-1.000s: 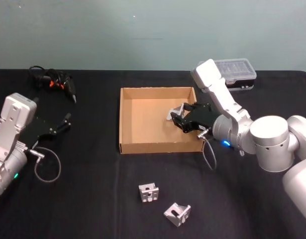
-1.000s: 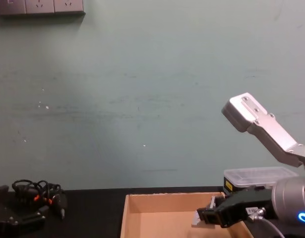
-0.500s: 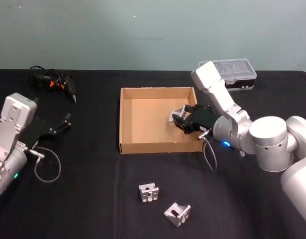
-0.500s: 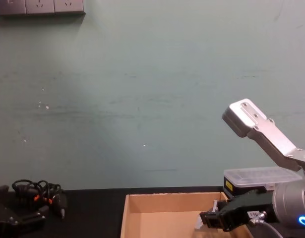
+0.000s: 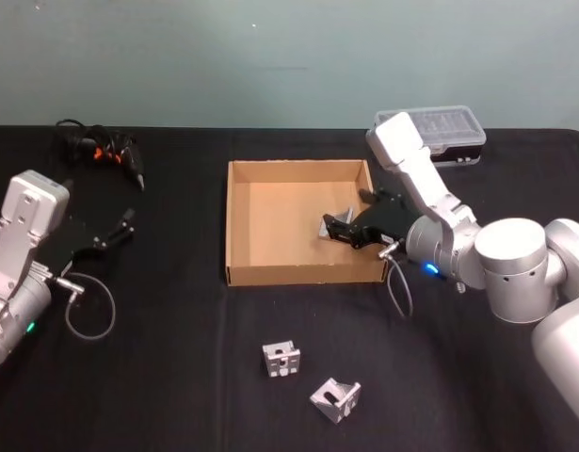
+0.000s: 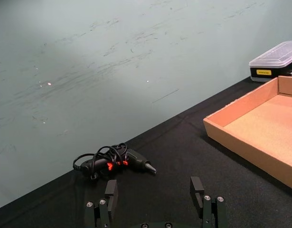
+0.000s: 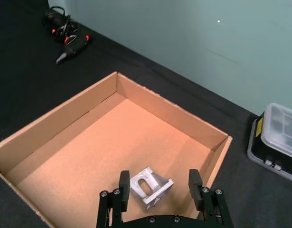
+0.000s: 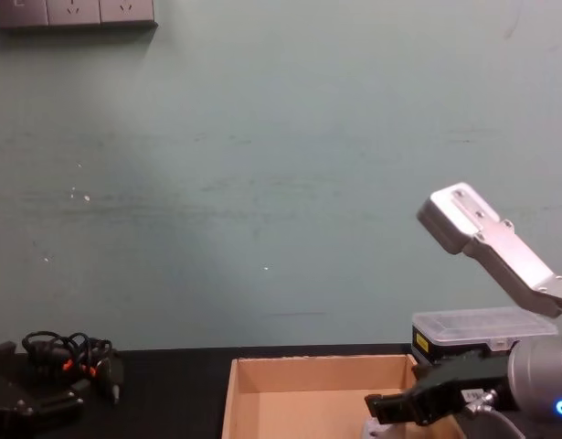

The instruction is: Use one hand to pick up the angle iron from the table and place it into the box.

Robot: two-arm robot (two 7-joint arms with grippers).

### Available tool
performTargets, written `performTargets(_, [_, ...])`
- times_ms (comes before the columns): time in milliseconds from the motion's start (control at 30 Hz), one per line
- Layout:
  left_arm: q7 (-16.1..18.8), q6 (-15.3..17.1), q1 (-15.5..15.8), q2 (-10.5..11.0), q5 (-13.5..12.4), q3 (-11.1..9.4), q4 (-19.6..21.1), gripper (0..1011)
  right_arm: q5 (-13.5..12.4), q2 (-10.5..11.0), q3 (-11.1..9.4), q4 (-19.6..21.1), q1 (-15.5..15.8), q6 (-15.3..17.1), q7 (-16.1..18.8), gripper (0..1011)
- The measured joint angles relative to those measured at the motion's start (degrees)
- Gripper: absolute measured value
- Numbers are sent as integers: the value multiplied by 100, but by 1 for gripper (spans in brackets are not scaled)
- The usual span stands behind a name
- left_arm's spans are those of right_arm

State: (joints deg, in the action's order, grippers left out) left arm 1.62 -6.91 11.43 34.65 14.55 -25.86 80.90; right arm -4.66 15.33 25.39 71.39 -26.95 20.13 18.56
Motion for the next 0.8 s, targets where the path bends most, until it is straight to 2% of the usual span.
performTargets(67, [0,0,0,0,0,0,0,1000,0,-6,-43,29,22,-15,-6,807])
performTargets(100, [0,0,0,0,0,0,0,1000,0,-9,-67,44,32,-20,-8,868])
performTargets(200, [0,0,0,0,0,0,0,1000,-13,-17,-177,122,82,-59,-28,901])
performTargets(233, [0,0,0,0,0,0,0,1000,-23,-19,-210,148,98,-66,-30,948])
performTargets(333, [0,0,0,0,0,0,0,1000,-72,1,-348,312,198,-99,-22,1003])
performTargets(567, [0,0,0,0,0,0,0,1000,-259,137,-599,748,502,-191,84,1003])
performTargets(800, [0,0,0,0,0,0,0,1000,-548,434,-862,1355,952,-286,237,1003])
